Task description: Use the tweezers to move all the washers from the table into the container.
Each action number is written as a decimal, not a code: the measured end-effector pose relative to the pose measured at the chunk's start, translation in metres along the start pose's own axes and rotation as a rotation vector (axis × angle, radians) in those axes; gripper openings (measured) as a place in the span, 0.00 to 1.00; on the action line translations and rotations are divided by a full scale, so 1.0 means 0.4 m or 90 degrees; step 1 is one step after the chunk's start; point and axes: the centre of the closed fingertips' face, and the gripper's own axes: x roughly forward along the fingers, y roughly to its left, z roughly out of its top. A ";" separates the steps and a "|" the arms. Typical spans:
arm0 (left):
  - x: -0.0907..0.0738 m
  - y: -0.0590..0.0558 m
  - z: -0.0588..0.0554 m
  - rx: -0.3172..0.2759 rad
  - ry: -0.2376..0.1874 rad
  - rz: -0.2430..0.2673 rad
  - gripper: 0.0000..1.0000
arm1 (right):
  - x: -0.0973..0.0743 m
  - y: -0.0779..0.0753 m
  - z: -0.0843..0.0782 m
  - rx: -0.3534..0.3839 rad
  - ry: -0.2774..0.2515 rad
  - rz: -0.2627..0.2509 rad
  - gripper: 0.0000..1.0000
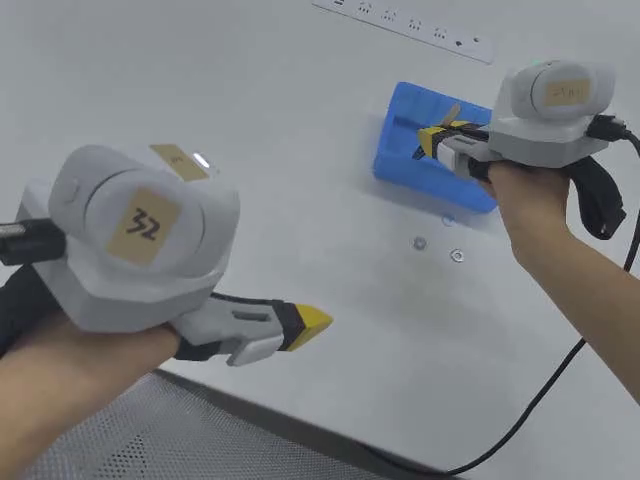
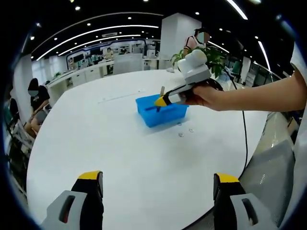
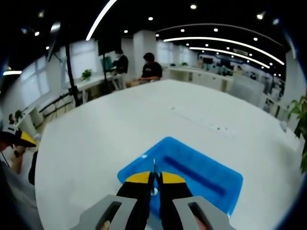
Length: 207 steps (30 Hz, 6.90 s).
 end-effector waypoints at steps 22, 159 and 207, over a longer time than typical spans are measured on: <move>-0.003 -0.001 0.008 0.008 -0.004 -0.003 0.98 | -0.075 0.012 0.058 0.020 -0.053 0.006 0.03; -0.004 -0.019 0.016 0.027 -0.002 -0.012 0.97 | -0.204 -0.007 0.069 0.067 -0.088 -0.022 0.02; -0.007 -0.017 0.008 0.027 0.006 -0.014 0.97 | -0.030 -0.044 -0.031 0.021 0.019 -0.025 0.02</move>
